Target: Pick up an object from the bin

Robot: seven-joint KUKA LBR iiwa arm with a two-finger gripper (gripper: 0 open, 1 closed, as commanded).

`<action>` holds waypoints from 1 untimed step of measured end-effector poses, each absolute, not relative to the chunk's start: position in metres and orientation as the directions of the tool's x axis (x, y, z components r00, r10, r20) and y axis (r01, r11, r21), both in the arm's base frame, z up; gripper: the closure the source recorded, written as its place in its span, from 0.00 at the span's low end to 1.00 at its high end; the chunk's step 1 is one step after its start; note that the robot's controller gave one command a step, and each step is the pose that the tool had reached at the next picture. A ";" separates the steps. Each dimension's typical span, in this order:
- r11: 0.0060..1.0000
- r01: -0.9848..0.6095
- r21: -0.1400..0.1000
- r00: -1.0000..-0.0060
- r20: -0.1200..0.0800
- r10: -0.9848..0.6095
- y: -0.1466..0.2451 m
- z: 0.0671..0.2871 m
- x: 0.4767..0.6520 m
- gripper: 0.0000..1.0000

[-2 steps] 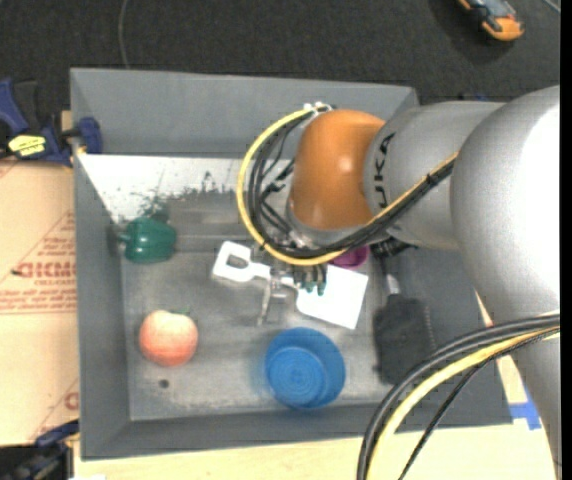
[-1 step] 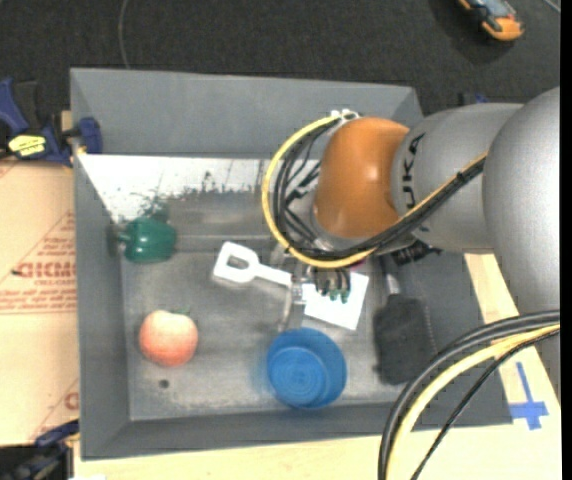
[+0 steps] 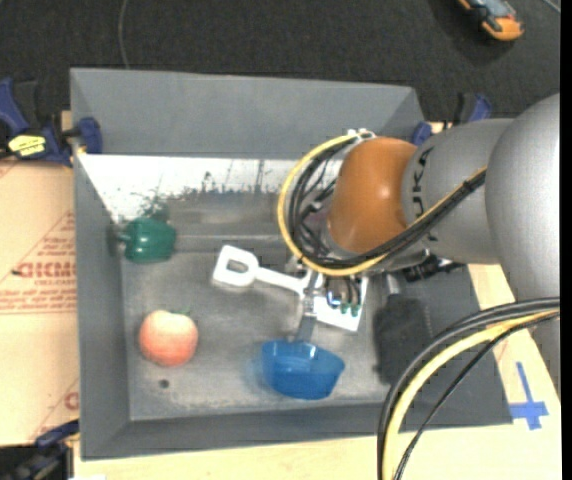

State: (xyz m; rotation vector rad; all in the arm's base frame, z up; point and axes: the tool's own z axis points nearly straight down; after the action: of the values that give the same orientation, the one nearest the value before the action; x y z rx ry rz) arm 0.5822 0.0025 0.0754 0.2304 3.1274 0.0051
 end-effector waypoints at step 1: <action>0.985 0.175 0.007 -0.984 -0.013 0.175 0.014 0.074 0.557 0.00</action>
Offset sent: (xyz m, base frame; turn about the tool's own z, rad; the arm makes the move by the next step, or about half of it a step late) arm 0.0005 -0.0061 -0.0054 0.0397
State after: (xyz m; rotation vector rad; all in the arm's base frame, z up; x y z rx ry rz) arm 0.5571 0.0143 0.0739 0.2748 3.1162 0.0092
